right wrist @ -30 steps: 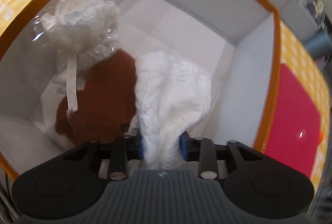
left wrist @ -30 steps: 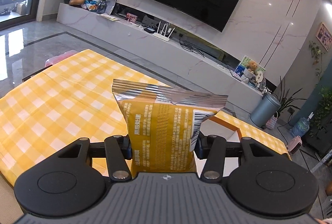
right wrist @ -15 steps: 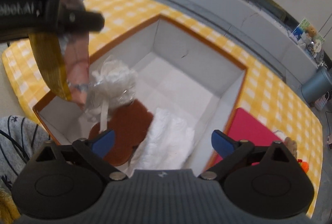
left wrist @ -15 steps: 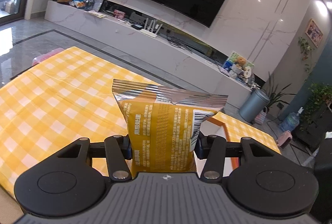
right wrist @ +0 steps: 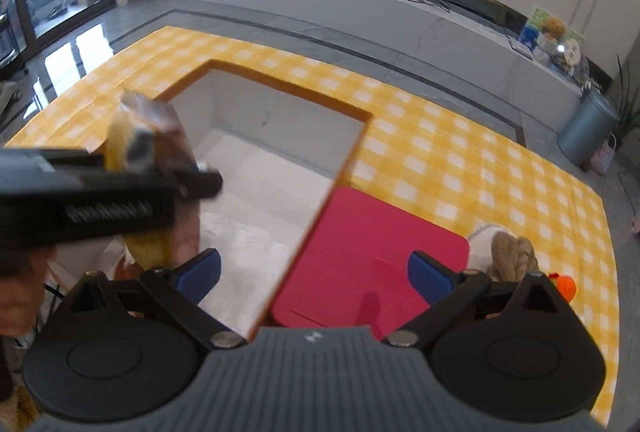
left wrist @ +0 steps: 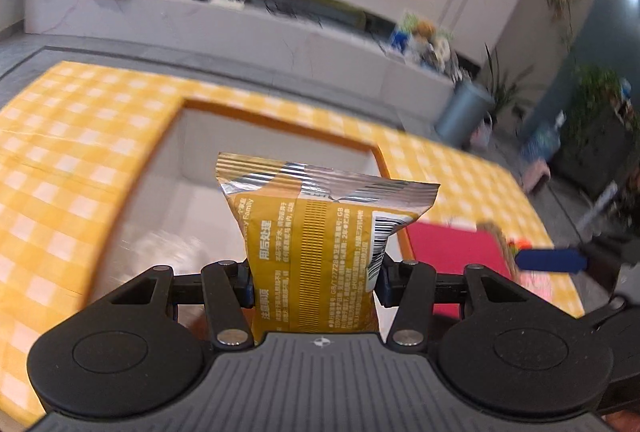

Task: Organize soft objects
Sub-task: 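Lower the yellow snack packet into the open box and open the left tool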

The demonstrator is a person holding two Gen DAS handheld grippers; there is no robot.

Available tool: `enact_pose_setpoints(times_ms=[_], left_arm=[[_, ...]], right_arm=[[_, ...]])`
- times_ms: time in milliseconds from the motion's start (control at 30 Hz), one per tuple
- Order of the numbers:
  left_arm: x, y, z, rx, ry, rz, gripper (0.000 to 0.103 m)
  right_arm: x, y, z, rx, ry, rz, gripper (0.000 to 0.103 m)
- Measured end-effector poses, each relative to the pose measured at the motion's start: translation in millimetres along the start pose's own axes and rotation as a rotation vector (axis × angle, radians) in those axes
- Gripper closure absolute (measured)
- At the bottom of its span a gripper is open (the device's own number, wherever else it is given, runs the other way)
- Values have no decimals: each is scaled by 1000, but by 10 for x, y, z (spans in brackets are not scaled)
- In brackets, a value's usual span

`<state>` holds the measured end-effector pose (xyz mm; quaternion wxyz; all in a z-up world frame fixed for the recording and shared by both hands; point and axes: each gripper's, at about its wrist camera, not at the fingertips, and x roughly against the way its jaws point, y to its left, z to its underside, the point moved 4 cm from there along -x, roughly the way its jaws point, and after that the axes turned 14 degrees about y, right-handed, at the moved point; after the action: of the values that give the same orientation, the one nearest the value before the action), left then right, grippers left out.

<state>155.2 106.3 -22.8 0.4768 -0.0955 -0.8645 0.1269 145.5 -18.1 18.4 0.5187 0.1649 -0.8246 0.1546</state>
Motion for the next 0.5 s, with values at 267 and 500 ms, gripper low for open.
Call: enact_pose_setpoints(times_ms=[267,500], left_arm=[[-460,-77,88,-44,162,-77,44],[-600,-83,119,-50,206,-102,27]], right_arm=[[-247,-130,143,39,42,36,5],[-189,-272,154,6,15,-36,5]])
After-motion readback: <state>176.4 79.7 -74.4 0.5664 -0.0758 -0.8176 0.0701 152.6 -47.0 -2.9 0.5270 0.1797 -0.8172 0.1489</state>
